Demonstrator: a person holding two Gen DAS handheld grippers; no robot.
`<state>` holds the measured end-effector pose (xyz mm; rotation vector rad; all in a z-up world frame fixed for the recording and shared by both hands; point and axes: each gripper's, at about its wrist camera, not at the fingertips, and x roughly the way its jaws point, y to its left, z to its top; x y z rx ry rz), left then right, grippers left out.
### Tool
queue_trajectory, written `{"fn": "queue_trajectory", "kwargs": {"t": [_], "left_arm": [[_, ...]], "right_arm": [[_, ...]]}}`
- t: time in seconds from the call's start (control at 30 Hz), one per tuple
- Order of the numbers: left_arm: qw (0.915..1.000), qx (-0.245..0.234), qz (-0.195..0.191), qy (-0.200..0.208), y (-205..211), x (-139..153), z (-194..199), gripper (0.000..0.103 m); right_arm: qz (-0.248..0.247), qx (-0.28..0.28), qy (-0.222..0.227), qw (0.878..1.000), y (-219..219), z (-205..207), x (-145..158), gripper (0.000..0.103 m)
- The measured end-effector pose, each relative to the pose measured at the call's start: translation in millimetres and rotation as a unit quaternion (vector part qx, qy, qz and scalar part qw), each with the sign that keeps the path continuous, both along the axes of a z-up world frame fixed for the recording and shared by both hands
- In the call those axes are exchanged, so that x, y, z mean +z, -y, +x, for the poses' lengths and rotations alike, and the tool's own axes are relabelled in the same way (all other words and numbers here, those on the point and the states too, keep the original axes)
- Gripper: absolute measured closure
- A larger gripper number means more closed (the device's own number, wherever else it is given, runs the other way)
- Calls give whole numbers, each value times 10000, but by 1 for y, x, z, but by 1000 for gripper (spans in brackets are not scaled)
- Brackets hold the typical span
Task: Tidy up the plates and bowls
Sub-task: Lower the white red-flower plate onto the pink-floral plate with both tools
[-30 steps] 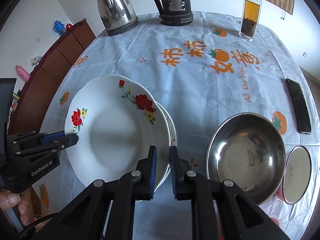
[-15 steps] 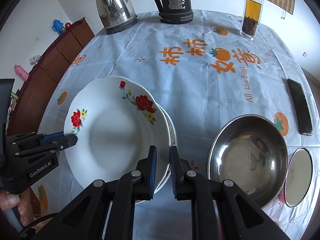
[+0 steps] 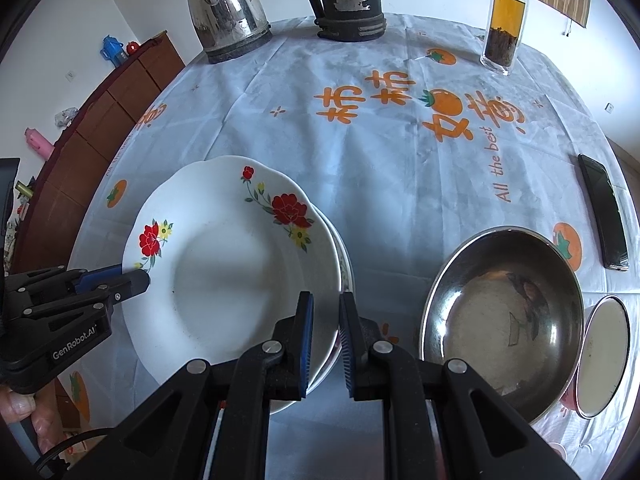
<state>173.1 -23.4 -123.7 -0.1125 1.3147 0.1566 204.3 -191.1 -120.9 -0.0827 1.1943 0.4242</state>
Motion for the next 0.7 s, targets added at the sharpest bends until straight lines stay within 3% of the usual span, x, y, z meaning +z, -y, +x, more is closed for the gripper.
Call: {"fn": "queue_trajectory", "kwargs": {"t": [0.7], "left_arm": [[10000,12,-29,-52,-4,-7,6,86]], "right_arm": [[-55,-5,-63,10000,-4,8,-8,89]]}}
